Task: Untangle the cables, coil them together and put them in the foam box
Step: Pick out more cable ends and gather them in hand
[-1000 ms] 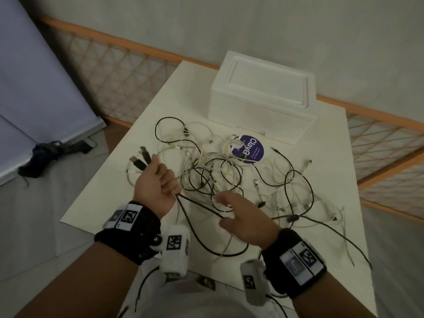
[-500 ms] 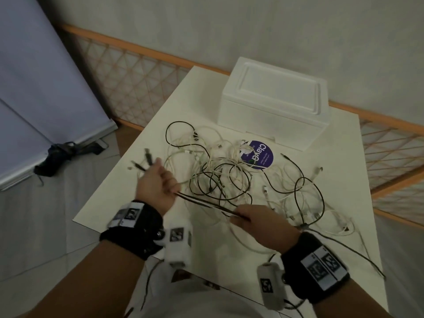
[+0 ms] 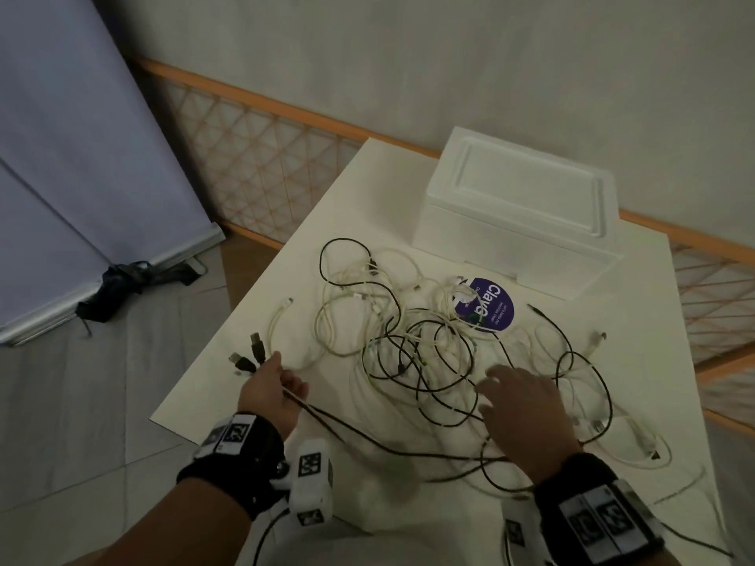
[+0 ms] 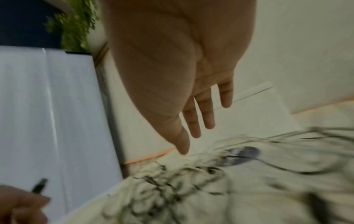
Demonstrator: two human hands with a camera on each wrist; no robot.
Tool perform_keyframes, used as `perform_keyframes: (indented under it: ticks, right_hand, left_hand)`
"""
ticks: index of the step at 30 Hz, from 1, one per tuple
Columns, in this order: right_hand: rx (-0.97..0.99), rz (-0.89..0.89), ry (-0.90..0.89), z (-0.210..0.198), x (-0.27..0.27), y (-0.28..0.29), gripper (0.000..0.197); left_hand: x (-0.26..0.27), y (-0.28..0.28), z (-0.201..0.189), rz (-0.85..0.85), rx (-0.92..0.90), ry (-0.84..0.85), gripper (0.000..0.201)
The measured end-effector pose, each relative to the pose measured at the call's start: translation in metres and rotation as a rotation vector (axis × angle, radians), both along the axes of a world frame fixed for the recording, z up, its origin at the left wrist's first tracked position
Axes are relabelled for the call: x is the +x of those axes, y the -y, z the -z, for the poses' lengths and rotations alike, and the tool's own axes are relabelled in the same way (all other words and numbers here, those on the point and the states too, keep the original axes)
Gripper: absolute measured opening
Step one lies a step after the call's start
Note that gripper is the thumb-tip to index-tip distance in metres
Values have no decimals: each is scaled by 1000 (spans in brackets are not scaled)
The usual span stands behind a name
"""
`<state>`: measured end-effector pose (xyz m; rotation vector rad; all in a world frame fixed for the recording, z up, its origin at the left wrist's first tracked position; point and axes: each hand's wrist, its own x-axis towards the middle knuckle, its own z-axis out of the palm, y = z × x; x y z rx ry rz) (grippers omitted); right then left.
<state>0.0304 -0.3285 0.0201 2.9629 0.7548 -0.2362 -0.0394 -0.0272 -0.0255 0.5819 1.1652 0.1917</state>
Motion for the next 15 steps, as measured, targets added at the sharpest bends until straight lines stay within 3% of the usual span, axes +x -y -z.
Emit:
perform_keyframes:
  ticks: [3, 6, 9, 12, 15]
  right_hand:
    - [204, -191, -9, 1, 11, -70, 19]
    - [294, -469, -198, 7, 4, -154, 35]
    - [89, -492, -419, 28, -4, -206, 47]
    - [-66, -439, -340, 46, -5, -225, 37]
    - [-139, -430, -250, 49, -1, -224, 29]
  left_hand:
    - [1, 0, 6, 27, 17, -42, 29]
    - [0, -3, 8, 51, 7, -29, 29]
    - [-2, -12, 3, 137, -19, 5, 40]
    - [-1, -28, -2, 267, -26, 18, 46]
    - [3, -42, -2, 289, -75, 24, 38]
